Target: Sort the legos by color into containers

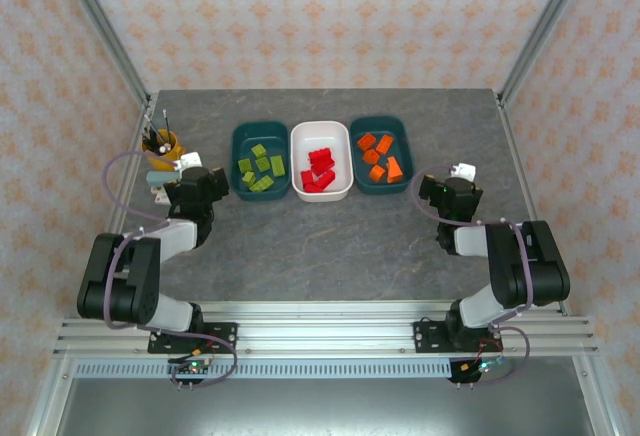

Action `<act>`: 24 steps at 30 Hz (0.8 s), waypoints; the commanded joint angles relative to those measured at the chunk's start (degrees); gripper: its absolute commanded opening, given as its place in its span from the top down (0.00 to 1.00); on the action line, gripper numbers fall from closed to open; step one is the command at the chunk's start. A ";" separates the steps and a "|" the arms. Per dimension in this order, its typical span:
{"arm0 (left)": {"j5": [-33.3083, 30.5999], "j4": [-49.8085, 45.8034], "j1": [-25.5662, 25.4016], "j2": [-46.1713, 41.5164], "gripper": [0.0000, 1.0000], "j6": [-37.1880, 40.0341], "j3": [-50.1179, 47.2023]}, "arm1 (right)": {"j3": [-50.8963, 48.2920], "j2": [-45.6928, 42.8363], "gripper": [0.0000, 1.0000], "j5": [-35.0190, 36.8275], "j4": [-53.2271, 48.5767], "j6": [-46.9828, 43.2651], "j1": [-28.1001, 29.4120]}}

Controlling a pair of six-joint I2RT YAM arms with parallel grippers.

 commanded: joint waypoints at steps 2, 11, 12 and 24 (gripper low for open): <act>2.96 3.60 -0.45 0.43 0.00 3.87 -0.58 | 0.92 0.10 0.01 -0.54 2.45 -0.46 -0.19; -1.22 16.16 -2.44 2.66 0.00 4.57 -6.52 | 0.99 0.06 0.00 -0.68 2.16 -0.46 -0.19; -1.12 15.58 -2.37 2.46 0.00 4.44 -6.38 | 1.01 0.16 0.00 -0.71 2.25 -0.46 -0.19; -1.33 15.89 -2.43 2.56 0.00 4.66 -6.43 | 1.66 0.37 0.00 -1.82 1.26 -0.12 -0.72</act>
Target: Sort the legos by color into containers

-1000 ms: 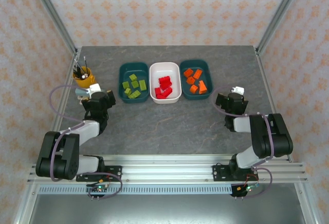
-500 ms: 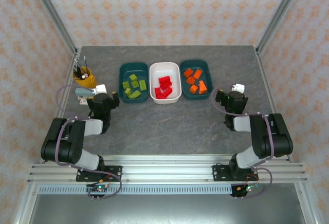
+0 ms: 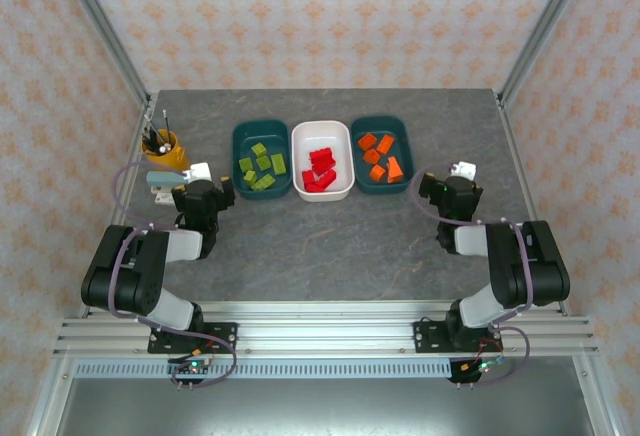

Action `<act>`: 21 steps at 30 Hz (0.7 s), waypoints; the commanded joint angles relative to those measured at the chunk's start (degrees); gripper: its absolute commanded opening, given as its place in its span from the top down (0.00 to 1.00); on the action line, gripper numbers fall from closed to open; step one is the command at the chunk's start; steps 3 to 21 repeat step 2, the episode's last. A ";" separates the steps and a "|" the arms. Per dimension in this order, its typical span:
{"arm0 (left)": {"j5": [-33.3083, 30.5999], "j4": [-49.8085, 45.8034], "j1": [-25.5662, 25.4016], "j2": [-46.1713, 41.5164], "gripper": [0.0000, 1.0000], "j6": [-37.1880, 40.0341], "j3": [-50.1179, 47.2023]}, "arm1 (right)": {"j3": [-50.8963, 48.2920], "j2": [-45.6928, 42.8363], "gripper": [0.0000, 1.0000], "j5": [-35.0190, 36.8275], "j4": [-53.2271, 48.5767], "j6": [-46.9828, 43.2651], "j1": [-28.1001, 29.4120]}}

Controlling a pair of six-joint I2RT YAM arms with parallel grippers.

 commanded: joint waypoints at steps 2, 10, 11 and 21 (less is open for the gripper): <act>-2.08 2.79 -0.38 -0.04 0.00 1.18 1.23 | 0.71 0.12 0.00 -1.11 1.40 -0.23 -0.48; -2.08 2.79 -0.38 -0.04 0.00 1.18 1.23 | 0.71 0.12 0.00 -1.11 1.40 -0.23 -0.48; -2.08 2.79 -0.38 -0.04 0.00 1.18 1.23 | 0.71 0.12 0.00 -1.11 1.40 -0.23 -0.48; -2.08 2.79 -0.38 -0.04 0.00 1.18 1.23 | 0.71 0.12 0.00 -1.11 1.40 -0.23 -0.48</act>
